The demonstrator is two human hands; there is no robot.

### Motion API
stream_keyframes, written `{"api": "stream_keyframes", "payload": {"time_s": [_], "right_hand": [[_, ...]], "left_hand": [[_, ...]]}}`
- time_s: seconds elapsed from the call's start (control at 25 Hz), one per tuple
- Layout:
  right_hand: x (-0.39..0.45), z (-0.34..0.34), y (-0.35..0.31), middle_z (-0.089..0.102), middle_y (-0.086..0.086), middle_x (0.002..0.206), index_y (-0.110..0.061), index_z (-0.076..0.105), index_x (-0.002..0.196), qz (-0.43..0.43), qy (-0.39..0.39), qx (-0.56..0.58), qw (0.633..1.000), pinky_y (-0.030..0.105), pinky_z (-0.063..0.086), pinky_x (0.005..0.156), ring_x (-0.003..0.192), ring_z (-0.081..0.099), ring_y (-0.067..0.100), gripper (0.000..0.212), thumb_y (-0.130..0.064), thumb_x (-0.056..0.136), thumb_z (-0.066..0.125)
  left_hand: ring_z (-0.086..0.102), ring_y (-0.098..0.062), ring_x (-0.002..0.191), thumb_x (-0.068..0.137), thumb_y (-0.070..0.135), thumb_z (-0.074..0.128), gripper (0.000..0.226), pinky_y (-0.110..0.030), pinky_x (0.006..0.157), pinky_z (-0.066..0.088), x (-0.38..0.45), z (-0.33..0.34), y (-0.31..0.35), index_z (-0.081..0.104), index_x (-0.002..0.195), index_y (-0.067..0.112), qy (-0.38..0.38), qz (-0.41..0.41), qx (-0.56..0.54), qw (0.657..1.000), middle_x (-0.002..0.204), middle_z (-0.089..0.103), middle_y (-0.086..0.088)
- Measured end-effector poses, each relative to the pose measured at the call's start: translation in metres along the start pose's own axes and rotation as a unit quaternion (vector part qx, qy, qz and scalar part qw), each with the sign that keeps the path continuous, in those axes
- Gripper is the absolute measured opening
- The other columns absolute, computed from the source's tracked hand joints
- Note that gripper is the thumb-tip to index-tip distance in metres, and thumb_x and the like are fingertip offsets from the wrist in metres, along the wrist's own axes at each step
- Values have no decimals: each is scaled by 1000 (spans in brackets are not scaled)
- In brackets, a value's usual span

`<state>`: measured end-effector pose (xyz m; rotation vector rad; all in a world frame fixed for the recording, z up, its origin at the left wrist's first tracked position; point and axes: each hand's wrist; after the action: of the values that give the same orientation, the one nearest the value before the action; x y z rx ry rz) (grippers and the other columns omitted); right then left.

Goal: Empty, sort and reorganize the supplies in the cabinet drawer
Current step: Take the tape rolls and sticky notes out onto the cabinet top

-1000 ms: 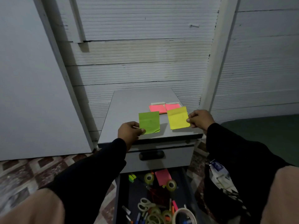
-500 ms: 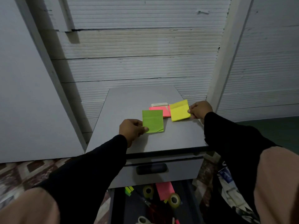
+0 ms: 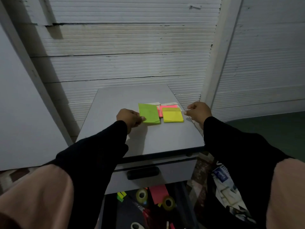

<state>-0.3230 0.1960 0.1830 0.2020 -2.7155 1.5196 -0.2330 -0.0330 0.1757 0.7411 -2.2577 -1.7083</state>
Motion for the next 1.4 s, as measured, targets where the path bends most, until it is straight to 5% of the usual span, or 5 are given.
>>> {"api": "stream_keyframes", "payload": {"time_s": [0.16,0.32,0.48,0.72,1.4], "right_hand": [[-6,-11,6,48,-4,70,-15,52,68,15,-14,25,999,27,44,70,85,51,20,25,-1,79,70],[-15,-16,8,51,5,80,9,62,101,14,-25,0,1000,27,44,71,85,50,20,25,-1,79,70],[-39,-17,-2,51,3,78,9,60,106,2,-34,6,999,36,45,80,87,50,20,32,0,77,71],[-102,-10,-28,56,6,76,-6,59,101,-19,-138,49,989,28,49,66,67,53,15,23,2,80,66],[-209,48,97,55,4,66,-11,54,82,74,-260,-40,962,18,42,48,56,50,11,17,4,84,62]], "left_hand": [[46,-1,25,75,2,75,28,-26,62,52,10,8,3,57,56,9,20,-25,39,999,29,50,7],[48,-3,27,78,0,72,20,-40,85,55,6,8,-2,59,65,6,18,-28,49,998,33,54,4],[51,-14,53,76,7,76,38,-29,65,51,-24,-5,2,62,111,0,17,-2,31,999,73,58,-11],[49,-16,63,73,10,79,21,-25,58,42,-109,-27,-13,59,75,16,-12,55,-2,998,68,57,-2],[51,-13,61,74,1,75,23,-19,53,43,-212,-26,-193,56,70,14,-39,-62,-11,997,67,57,-5]]}}
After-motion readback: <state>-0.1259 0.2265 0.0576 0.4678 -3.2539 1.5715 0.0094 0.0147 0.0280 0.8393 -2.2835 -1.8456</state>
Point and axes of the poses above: each hand's wrist, its own x-axis towards the middle knuckle, its own z-axis out of the palm, y = z × x
